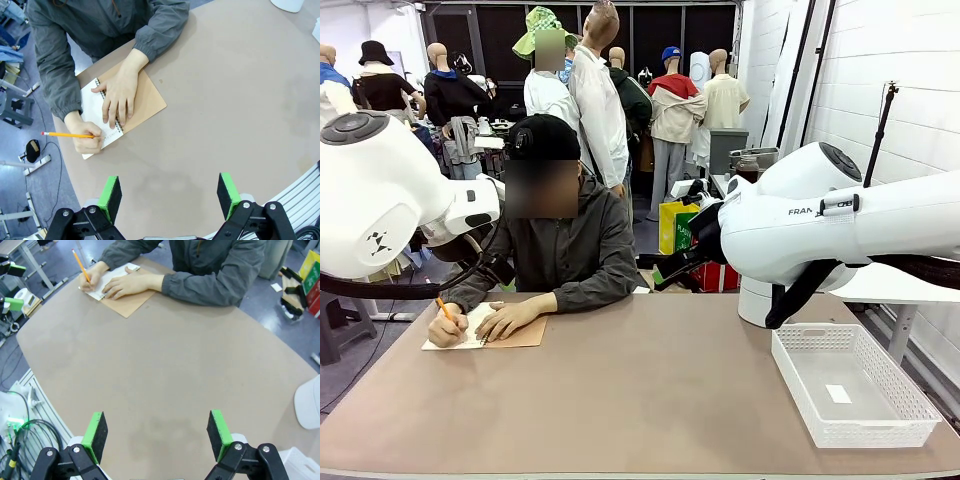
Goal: Sort the paper based on its condition.
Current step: If a person hands you a paper, place it in the Organizing basket , and if it's crumpled, put it in the Trash can.
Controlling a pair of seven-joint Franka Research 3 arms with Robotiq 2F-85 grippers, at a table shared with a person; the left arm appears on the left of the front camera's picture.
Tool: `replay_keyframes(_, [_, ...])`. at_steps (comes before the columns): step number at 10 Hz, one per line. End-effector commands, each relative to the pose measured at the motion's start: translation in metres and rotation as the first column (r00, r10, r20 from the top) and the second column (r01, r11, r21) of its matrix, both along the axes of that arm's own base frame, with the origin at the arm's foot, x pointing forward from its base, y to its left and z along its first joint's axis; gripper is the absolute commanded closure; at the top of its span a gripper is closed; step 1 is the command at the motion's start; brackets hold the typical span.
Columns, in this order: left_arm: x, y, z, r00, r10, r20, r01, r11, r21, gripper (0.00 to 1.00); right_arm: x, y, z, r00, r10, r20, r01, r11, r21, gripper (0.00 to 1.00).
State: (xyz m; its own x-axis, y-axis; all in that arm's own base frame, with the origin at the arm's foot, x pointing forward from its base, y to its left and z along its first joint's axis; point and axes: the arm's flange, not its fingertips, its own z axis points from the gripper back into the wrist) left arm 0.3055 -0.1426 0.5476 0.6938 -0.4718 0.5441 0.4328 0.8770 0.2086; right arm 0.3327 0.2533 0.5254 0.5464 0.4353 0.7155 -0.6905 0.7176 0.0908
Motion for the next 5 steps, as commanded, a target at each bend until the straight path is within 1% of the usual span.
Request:
replay_keyframes(1, [0.0006, 0.0019, -0.0004, 1.0, -0.01, -0.005, 0.01, 1.0, 0.005, 0.0, 0.0013, 0.0, 0.0012, 1.0, -0.002, -0.014, 0.002, 1.0, -0.003, 0.0])
replay_keyframes(5, [0.0006, 0.0019, -0.0004, 1.0, -0.01, -0.005, 0.01, 1.0, 0.005, 0.0, 0.0013, 0.0, 0.0012, 1.0, -0.002, -0.014, 0.002, 1.0, -0.003, 0.0])
